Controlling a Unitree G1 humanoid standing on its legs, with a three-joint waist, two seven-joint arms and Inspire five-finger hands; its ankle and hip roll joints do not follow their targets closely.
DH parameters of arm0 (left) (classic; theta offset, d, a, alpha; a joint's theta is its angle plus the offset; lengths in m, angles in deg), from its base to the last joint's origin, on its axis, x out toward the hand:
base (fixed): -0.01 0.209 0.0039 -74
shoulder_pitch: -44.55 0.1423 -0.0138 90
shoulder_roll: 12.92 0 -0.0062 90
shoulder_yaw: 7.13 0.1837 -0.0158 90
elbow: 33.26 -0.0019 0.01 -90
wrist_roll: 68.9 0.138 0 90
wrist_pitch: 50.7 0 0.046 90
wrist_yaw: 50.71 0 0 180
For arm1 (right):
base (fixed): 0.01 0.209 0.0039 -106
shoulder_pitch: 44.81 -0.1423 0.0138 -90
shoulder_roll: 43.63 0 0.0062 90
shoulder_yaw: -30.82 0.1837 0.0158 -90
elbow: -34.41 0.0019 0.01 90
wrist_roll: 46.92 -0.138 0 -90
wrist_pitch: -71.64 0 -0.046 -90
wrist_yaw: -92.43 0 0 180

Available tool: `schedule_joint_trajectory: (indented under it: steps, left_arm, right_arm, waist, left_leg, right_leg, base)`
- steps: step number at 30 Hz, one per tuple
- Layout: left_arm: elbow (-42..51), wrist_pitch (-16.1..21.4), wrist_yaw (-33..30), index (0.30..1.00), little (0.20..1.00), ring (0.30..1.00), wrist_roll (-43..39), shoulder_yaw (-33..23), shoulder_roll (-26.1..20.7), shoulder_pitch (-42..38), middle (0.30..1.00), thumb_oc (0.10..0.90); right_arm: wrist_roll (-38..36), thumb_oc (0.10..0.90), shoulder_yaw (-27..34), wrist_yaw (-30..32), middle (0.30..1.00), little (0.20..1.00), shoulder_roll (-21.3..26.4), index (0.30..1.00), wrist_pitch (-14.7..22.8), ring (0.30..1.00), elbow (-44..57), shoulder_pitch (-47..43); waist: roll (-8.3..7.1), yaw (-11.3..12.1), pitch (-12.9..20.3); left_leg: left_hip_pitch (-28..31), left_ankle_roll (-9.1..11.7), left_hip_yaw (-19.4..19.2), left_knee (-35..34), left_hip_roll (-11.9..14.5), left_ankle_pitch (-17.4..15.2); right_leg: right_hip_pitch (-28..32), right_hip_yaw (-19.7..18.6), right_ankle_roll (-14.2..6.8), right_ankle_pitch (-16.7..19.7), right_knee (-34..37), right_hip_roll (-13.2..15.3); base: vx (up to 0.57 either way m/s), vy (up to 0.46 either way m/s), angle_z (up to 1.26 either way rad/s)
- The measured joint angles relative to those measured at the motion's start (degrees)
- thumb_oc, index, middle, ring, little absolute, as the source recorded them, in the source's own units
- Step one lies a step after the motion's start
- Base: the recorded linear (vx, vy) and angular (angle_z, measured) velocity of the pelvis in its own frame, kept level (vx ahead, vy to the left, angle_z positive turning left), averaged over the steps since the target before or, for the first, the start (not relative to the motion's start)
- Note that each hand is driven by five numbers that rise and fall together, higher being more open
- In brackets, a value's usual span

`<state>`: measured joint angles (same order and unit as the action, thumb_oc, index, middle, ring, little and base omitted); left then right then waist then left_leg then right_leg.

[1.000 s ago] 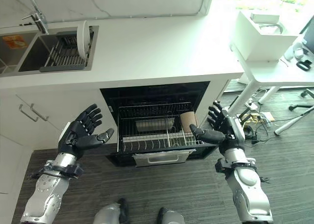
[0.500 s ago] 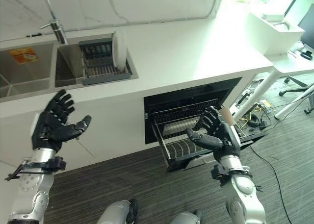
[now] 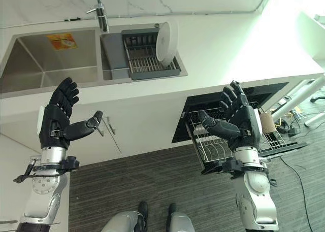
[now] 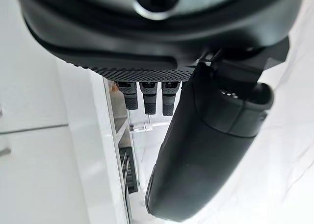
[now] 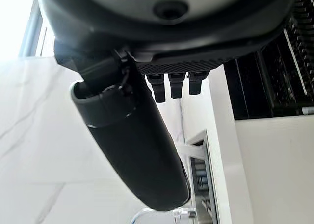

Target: Place the dishes in the dishwasher.

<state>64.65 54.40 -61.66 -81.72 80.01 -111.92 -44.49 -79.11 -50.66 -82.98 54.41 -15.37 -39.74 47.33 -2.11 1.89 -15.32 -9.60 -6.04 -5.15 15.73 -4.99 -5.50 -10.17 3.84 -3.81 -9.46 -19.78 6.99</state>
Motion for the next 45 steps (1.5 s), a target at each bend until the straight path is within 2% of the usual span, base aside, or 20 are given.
schedule_joint_trajectory:
  steps: [6,14,15,16,17,18,19,21,23,25,27,28,30,32,35,37,39,41,43,45]
  left_arm:
    - [3.0,0.5,0.0,0.900,0.900,0.900,0.0,0.1,-0.6,0.0,0.900,0.800]
    - [4.6,2.0,1.0,0.900,0.900,0.900,-0.8,1.5,-0.5,0.3,0.900,0.800]
    - [4.6,2.6,1.8,0.900,0.900,0.900,-2.4,1.5,-0.6,0.8,0.900,0.800]
    - [4.5,2.8,2.6,0.900,0.900,0.900,-2.8,1.6,-0.5,0.7,0.900,0.800]
    - [4.1,3.0,3.3,0.900,0.900,0.900,-3.2,2.3,0.7,1.1,0.900,0.800]
    - [4.1,3.9,4.5,0.900,0.900,0.900,-4.7,2.5,1.6,1.8,0.900,0.800]
    - [4.1,4.2,5.1,0.900,0.900,0.900,-5.0,2.5,1.8,2.4,0.900,0.800]
    - [4.0,4.2,5.4,0.900,0.900,0.900,-5.0,3.3,1.9,2.3,0.900,0.800]
    - [4.0,4.7,5.5,0.900,0.900,0.900,-5.0,3.6,1.8,2.6,0.900,0.800]
    - [3.8,5.2,4.8,0.900,0.900,0.900,-5.0,3.5,1.8,2.8,0.900,0.800]
    - [3.9,5.6,4.8,0.900,0.900,0.900,-4.9,3.6,1.8,1.9,0.900,0.800]
    - [3.8,5.6,4.9,0.900,0.900,0.900,-4.9,3.6,1.7,1.0,0.900,0.800]
    - [3.8,5.4,4.8,0.900,0.900,0.900,-4.9,3.3,1.5,0.2,0.900,0.800]
    - [4.0,5.2,5.1,0.900,0.900,0.900,-5.7,2.8,1.4,-1.1,0.900,0.800]
    - [4.7,5.2,6.7,0.900,0.900,0.900,-9.4,1.8,1.2,-3.3,0.900,0.800]
    - [5.7,5.1,7.5,0.900,0.900,0.900,-9.5,0.8,1.2,-3.3,0.900,0.800]
    - [8.4,5.3,10.3,0.900,0.900,0.900,-9.2,0.3,1.0,-2.9,0.900,0.800]
    - [9.0,5.8,10.3,0.900,0.900,0.900,-8.8,0.4,-1.0,-2.5,0.900,0.800]
    - [7.1,5.7,10.2,0.900,0.900,0.900,-8.8,1.0,-4.4,-6.0,0.900,0.800]
    - [5.5,4.8,9.8,0.900,0.900,0.900,-8.7,2.8,-3.6,-7.6,0.900,0.800]
  right_arm:
    - [-0.1,0.800,0.0,1.0,0.900,0.900,0.0,0.900,0.0,0.900,0.0,0.0]
    - [-0.6,0.800,-1.4,-3.4,0.900,0.900,1.0,0.900,1.0,0.900,0.0,-0.4]
    - [-0.6,0.800,-1.9,-3.8,0.900,0.900,1.1,0.900,1.7,0.900,-0.4,-0.3]
    - [-0.6,0.800,-2.2,-4.1,0.900,0.900,0.7,0.900,2.4,0.900,-0.6,-0.3]
    - [-0.5,0.800,-2.4,-4.8,0.900,0.900,0.6,0.900,2.7,0.900,-1.0,-0.3]
    - [-0.5,0.800,-2.3,-5.0,0.900,0.900,-0.6,0.900,3.3,0.900,-1.0,-0.5]
    - [-0.3,0.800,-2.6,-5.1,0.900,0.900,-1.3,0.900,3.3,0.900,-1.1,-0.6]
    - [0.6,0.800,-3.7,-5.1,0.900,0.900,-1.1,0.900,3.3,0.900,-1.0,-0.6]
    - [0.5,0.800,-3.8,-6.2,0.900,0.900,2.0,0.900,3.3,0.900,-0.9,0.6]
    - [0.4,0.800,-3.4,-6.2,0.900,0.900,5.5,0.900,3.2,0.900,-0.9,3.0]
    - [-0.3,0.800,-0.5,-5.8,0.900,0.900,5.9,0.900,3.7,0.900,-0.8,3.3]
    - [-1.0,0.800,1.1,-5.8,0.900,0.900,5.5,0.900,4.0,0.900,-0.7,3.6]
    - [-1.8,0.800,2.4,-5.6,0.900,0.900,4.1,0.900,4.0,0.900,0.0,4.4]
    - [-1.8,0.800,1.7,-5.4,0.900,0.900,3.0,0.900,4.2,0.900,1.9,3.8]
    - [-1.8,0.800,-0.4,-5.1,0.900,0.900,0.6,0.900,4.2,0.900,2.1,-0.4]
    - [-1.7,0.800,-1.1,-4.5,0.900,0.900,-0.2,0.900,4.2,0.900,2.1,-1.9]
    - [-1.7,0.800,-1.3,-2.8,0.900,0.900,-1.8,0.900,4.1,0.900,2.2,-1.7]
    - [-1.7,0.800,-2.3,-3.0,0.900,0.900,-2.6,0.900,4.6,0.900,2.2,-2.0]
    - [-1.8,0.800,-4.4,-2.9,0.900,0.900,-1.5,0.900,7.0,0.900,1.6,-4.2]
    - [-1.9,0.800,-5.0,-2.5,0.900,0.900,-1.2,0.900,7.4,0.900,1.2,-4.9]
  waist:
    - [-0.02,-0.3,0.0]
    - [-0.46,-0.2,0.3]
    - [-1.47,-0.1,0.4]
    - [-3.72,-0.1,0.2]
    - [-3.83,0.1,0.1]
    - [-2.79,0.2,0.1]
    - [-1.87,0.6,0.1]
    - [0.32,0.4,-0.4]
    - [4.18,0.1,-1.5]
    - [4.83,0.2,-1.3]
    - [5.46,-0.5,-0.7]
    - [5.44,-0.7,-0.7]
    - [3.34,-0.5,0.3]
    - [1.64,0.4,1.0]
    - [-0.15,3.5,1.4]
    - [-0.52,5.1,1.4]
    - [0.17,3.5,1.7]
    - [0.12,2.6,1.7]
    - [0.42,1.3,1.3]
    - [0.20,1.0,1.1]
  left_leg:
    - [1.4,1.0,0.6,-0.8,1.1,0.6]
    - [5.2,5.1,1.0,-3.5,3.5,1.8]
    - [4.2,6.6,0.4,-1.0,3.0,2.6]
    - [-1.7,9.4,-0.7,8.8,2.1,4.7]
    - [-8.2,10.9,-0.9,18.5,3.4,8.4]
    - [-11.5,9.5,-2.0,21.0,6.0,6.9]
    - [-11.1,9.2,-4.1,15.2,8.3,6.0]
    - [-8.4,9.7,-3.6,-0.7,10.7,6.0]
    - [-10.5,11.0,1.4,-1.2,14.5,6.6]
    - [-10.1,10.8,1.8,-1.1,15.7,6.5]
    - [-7.6,10.3,-0.3,-1.4,15.4,6.6]
    - [-6.6,9.4,-0.8,-2.0,14.7,8.6]
    - [-5.1,6.2,-2.9,-1.3,11.5,10.8]
    - [-5.2,4.2,-3.7,1.2,8.5,8.0]
    - [-5.2,2.7,-4.2,3.3,6.7,5.0]
    - [-5.4,2.2,-4.2,3.8,6.2,3.4]
    - [-4.6,2.0,-0.6,1.8,5.9,2.8]
    - [-3.1,2.0,-0.6,0.0,6.0,3.5]
    - [-3.7,2.5,-1.1,-0.3,5.1,3.7]
    - [-2.9,1.3,-3.1,0.6,3.7,2.9]
  right_leg:
    - [1.4,1.0,0.2,2.3,0.8,-0.8]
    - [2.4,1.4,4.1,-0.6,-2.8,-3.7]
    - [1.5,1.0,5.2,-2.2,-4.9,-3.6]
    - [0.0,0.3,6.2,-3.9,-7.1,-1.5]
    - [0.8,1.1,6.3,-3.9,-6.4,-1.1]
    - [1.0,1.8,6.6,-4.1,-6.2,-2.2]
    - [1.6,2.0,6.5,-4.1,-5.7,-3.4]
    - [3.4,2.1,6.4,-4.0,-4.8,-5.4]
    - [5.1,1.6,6.8,-4.5,-4.3,-8.6]
    - [6.8,0.0,6.8,-5.6,-4.4,-8.2]
    - [7.6,-2.2,4.8,-6.5,-4.4,-7.1]
    - [8.2,-2.5,3.6,-7.2,-4.3,-6.4]
    - [9.7,-2.7,0.6,-8.9,-4.1,-2.8]
    - [12.8,-1.6,-1.6,-8.2,-0.5,0.7]
    - [15.1,1.3,-3.3,-7.0,2.9,3.1]
    - [15.8,2.4,-3.5,-5.8,3.8,3.4]
    - [12.8,3.6,-4.0,-0.8,-3.6,2.6]
    - [6.4,4.0,-4.2,-2.6,-8.5,3.0]
    - [-3.9,7.1,-2.0,-2.3,-4.5,2.7]
    - [-6.9,7.4,-1.4,1.3,-0.9,3.7]
  base:
    - [0.05,-0.101,0.02]
    - [0.12,-0.155,-0.04]
    - [0.13,-0.104,0.22]
    - [0.17,-0.029,0.39]
    - [0.27,0.052,0.39]
    - [0.28,0.141,0.19]
    - [0.36,0.255,-0.05]
    - [0.34,0.287,-0.11]
    - [0.20,0.214,-0.28]
    - [0.17,0.200,-0.51]
    - [0.22,0.225,-0.45]
    - [0.17,0.155,-0.17]
    - [0.14,0.122,0.01]
    - [0.12,0.144,0.16]
    - [0.09,0.136,0.07]
    - [0.12,0.170,0.19]
    - [0.04,0.053,0.55]
    - [0.01,-0.156,-0.06]
    - [0.01,-0.235,-0.13]
    - [0.02,-0.176,0.23]
